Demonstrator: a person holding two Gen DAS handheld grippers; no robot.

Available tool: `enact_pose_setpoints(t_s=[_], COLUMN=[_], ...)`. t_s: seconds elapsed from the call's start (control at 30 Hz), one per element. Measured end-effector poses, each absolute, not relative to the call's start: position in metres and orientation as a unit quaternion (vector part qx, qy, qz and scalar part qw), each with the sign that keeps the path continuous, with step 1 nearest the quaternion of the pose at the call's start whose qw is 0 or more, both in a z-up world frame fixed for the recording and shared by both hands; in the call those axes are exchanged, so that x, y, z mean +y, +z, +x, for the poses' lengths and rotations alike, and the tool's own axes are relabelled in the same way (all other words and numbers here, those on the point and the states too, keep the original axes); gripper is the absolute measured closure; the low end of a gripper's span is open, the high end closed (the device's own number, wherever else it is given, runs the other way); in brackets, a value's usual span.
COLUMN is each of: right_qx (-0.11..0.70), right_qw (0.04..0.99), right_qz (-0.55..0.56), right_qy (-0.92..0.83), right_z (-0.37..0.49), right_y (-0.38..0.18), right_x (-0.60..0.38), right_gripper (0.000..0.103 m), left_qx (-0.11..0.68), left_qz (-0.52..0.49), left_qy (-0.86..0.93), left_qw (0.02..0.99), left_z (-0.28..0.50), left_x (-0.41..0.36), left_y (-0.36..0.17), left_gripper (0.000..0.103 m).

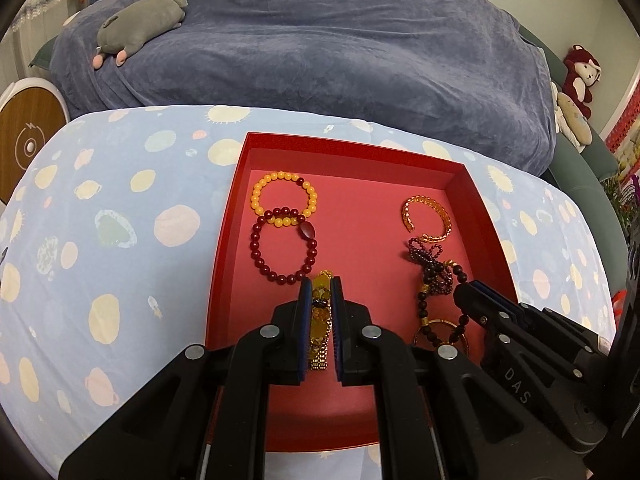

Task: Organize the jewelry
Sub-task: 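Lower both bracelets into the red box and open both tools, then grasp a gold hoop earring from the sheet with the right tool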

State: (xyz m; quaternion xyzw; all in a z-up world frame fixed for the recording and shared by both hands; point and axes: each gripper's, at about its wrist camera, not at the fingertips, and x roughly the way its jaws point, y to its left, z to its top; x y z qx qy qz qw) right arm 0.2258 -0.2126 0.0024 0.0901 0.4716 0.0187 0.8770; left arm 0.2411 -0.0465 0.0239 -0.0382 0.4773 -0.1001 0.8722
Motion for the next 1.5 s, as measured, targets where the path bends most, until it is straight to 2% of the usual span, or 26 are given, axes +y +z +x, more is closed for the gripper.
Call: enact_pose_setpoints(t_s=[0.5,0.57,0.63,0.67,0.7,0.83,0.87,1.5], right_qx=[0.481,0.478,0.475,0.474,0.473,0.461,0.459,0.464], right_qw=[0.873,0.875,0.876,0.876,0.877,0.882,0.883,0.882], right_qz=[0.082,0.080,0.084,0.087,0.089,0.095,0.099,0.086], right_qy=[0.017,0.013,0.010,0.008,0.007,-0.002,-0.003,0.000], right_z=[0.216,0.211,0.206,0.204,0.201,0.190,0.187,0.098], right_y=[-0.005,-0.004,-0.004,-0.003,-0.001,0.007,0.009,0.022], right_x=[-0.208,-0.207,-0.208,-0.209,-0.210,-0.214,-0.215,-0.214], right_gripper=[0.095,0.091,0.084,0.082,0.078,0.064,0.063,0.063], left_qx=[0.482,0.482,0.482,0.482,0.479,0.473,0.473,0.462], left_qz=[-0.039,-0.044,-0.049,-0.048,-0.048,-0.049,-0.049,-0.041], left_qy=[-0.092,-0.083,-0.077,-0.068,-0.061,-0.063,-0.062,-0.078], left_qw=[0.870,0.871,0.871,0.872,0.874,0.877,0.877,0.883], left_z=[0.234,0.231,0.230,0.229,0.227,0.221,0.219,0.150], left_x=[-0.039,-0.035,-0.032,-0.031,-0.029,-0.027,-0.026,-0.016], left_y=[0.019,0.018,0.018,0.018,0.020,0.026,0.027,0.045], left_gripper=[0.094,0.093,0.080,0.066,0.057,0.057,0.057,0.057])
